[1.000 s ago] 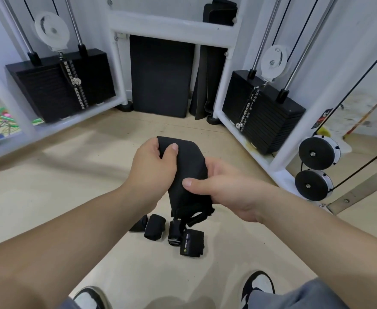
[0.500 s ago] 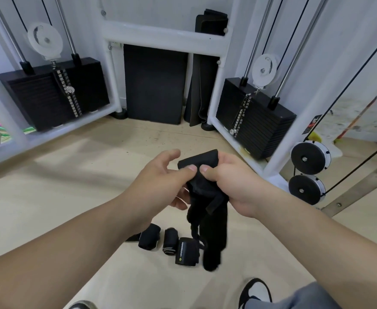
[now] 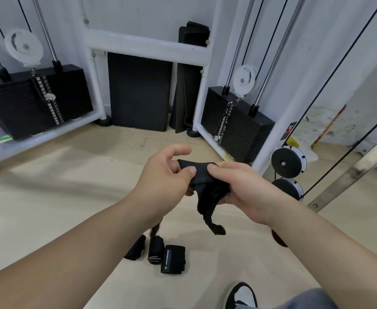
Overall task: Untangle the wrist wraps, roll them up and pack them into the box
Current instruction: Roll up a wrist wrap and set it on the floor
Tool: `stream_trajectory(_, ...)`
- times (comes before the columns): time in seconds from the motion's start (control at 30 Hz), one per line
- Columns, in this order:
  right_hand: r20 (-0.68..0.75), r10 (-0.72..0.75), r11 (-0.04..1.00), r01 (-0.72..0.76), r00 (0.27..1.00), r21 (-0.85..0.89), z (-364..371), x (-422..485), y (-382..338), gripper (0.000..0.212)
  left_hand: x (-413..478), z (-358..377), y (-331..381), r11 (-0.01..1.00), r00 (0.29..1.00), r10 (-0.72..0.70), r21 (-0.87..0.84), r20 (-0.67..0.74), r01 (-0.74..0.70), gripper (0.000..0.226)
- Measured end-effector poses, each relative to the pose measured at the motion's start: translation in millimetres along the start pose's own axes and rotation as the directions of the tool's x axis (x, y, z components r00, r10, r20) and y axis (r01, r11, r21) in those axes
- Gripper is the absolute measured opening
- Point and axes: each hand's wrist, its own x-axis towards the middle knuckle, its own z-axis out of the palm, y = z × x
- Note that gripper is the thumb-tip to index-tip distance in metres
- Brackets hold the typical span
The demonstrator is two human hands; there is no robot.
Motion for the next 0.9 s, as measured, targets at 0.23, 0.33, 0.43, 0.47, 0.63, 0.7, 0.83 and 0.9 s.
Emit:
stream_trajectory(0.23, -0.053, -0.075, 0.991, 0.069, 0.996, -0.119, 23, 9, -2, 0.035, -1, -11, -4, 0.999, 0.994, -0.001, -0.032, -0.109, -0.003, 0.012)
stream_trajectory(0.33, -0.021, -0.095, 0.99, 0.092, 0.995, -0.11, 34, 13, -6, 0.032, -4, -20, -9, 0.998, 0.991, -0.014, -0.059, -0.132, 0.006, 0.011)
stream_trajectory(0.43, -0.011, -0.124, 0.991, 0.123, 0.992, -0.054, 43, 15, -11, 0.027, -5, -31, -14, 0.999, 0.991, -0.011, -0.051, -0.134, 0.004, 0.012)
stream_trajectory(0.47, -0.02, -0.12, 0.993, 0.12, 0.993, -0.017, 44, 16, -11, 0.026, -6, -34, -15, 1.0, 0.991, 0.001, -0.031, -0.13, -0.005, 0.012)
stream_trajectory(0.63, -0.068, -0.082, 0.985, 0.091, 0.994, 0.145, 46, 20, -15, 0.031, -7, -47, -24, 0.948, 0.977, 0.203, 0.262, -0.058, -0.181, 0.032)
stream_trajectory(0.7, -0.073, -0.08, 0.98, 0.092, 0.994, 0.176, 45, 21, -16, 0.03, -7, -51, -29, 0.858, 0.955, 0.295, 0.435, 0.019, -0.273, 0.045)
stream_trajectory(0.83, -0.038, -0.089, 0.981, 0.094, 0.995, 0.168, 45, 20, -14, 0.026, -3, -51, -30, 0.768, 0.905, 0.425, 0.54, -0.027, -0.344, 0.034)
stream_trajectory(0.9, -0.011, -0.099, 0.979, 0.099, 0.995, 0.18, 45, 19, -13, 0.023, -2, -50, -27, 0.763, 0.885, 0.465, 0.519, -0.029, -0.384, 0.03)
